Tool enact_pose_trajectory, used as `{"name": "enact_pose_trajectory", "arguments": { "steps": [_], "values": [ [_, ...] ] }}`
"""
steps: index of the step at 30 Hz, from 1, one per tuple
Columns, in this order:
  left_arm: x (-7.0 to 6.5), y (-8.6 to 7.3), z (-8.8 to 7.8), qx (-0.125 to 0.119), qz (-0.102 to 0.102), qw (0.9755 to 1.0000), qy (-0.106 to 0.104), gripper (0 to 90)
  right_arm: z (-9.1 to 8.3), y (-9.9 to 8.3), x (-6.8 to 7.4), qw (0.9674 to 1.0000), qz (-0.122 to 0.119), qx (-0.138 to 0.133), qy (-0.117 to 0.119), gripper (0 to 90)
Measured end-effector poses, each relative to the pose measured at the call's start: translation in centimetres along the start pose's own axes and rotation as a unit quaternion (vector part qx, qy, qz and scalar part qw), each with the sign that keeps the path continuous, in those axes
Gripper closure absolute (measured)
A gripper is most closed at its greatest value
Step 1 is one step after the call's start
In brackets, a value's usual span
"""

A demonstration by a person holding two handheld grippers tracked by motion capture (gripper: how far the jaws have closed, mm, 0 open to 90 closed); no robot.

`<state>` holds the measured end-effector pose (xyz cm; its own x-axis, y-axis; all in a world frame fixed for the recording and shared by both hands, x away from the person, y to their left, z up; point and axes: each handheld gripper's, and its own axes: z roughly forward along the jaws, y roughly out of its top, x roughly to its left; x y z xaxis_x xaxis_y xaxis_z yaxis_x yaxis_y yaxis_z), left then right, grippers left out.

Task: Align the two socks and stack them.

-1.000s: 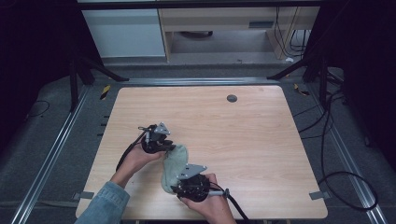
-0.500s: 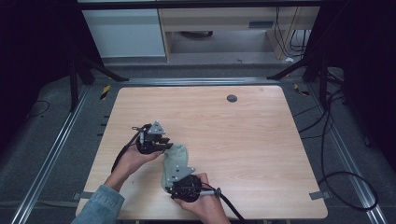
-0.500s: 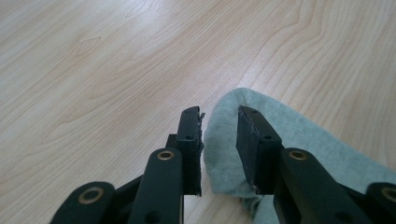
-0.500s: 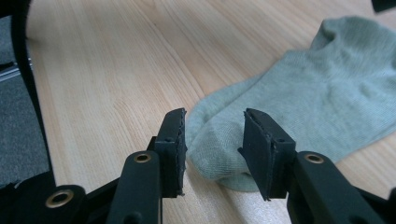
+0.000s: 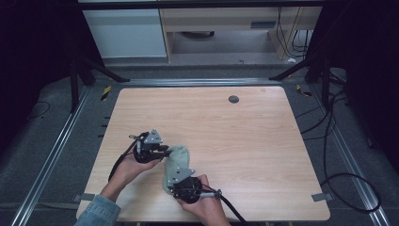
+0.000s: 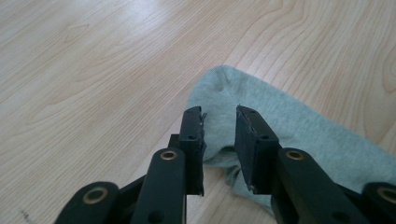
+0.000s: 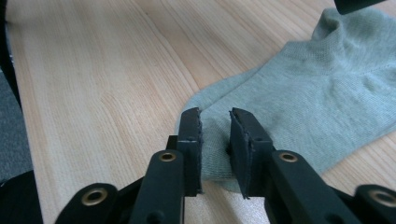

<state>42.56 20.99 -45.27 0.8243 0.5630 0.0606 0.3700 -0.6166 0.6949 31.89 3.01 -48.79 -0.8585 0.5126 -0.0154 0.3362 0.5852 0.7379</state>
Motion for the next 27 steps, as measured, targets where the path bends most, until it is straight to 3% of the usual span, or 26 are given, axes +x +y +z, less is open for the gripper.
{"name": "enact_pose_trajectory", "arguments": {
  "steps": [3, 6, 10, 17, 21, 27],
  "values": [
    [-0.5, 0.3, 0.3, 0.0, 0.004, 1.0, -0.008, 73.8, -0.3, 0.0, 0.2, 1.0, -0.005, -0.004, 0.0, 68.3],
    [-1.0, 0.4, 0.8, 0.003, 0.01, 0.9998, -0.015, 75.4, -0.5, -0.1, 0.4, 0.9999, -0.011, -0.011, 0.002, 70.4],
    [-1.3, 0.3, 2.0, 0.028, 0.022, 0.9993, -0.012, 76.8, -0.5, -0.1, 0.6, 0.9997, -0.021, -0.012, 0.004, 73.7],
    [-1.3, -0.3, 3.3, 0.038, 0.017, 0.9991, -0.006, 77.5, 0.0, 0.1, 0.9, 0.9994, -0.034, -0.009, 0.006, 64.9],
    [-1.1, -0.7, 3.5, 0.036, 0.011, 0.9993, -0.003, 77.5, 0.8, 0.0, 1.0, 0.9991, -0.041, 0.006, 0.0, 57.8],
    [-1.0, -0.9, 3.5, 0.035, 0.012, 0.9993, 0.001, 77.6, 1.2, -0.2, 1.2, 0.9983, -0.055, 0.017, -0.008, 55.8]
  ]
}}
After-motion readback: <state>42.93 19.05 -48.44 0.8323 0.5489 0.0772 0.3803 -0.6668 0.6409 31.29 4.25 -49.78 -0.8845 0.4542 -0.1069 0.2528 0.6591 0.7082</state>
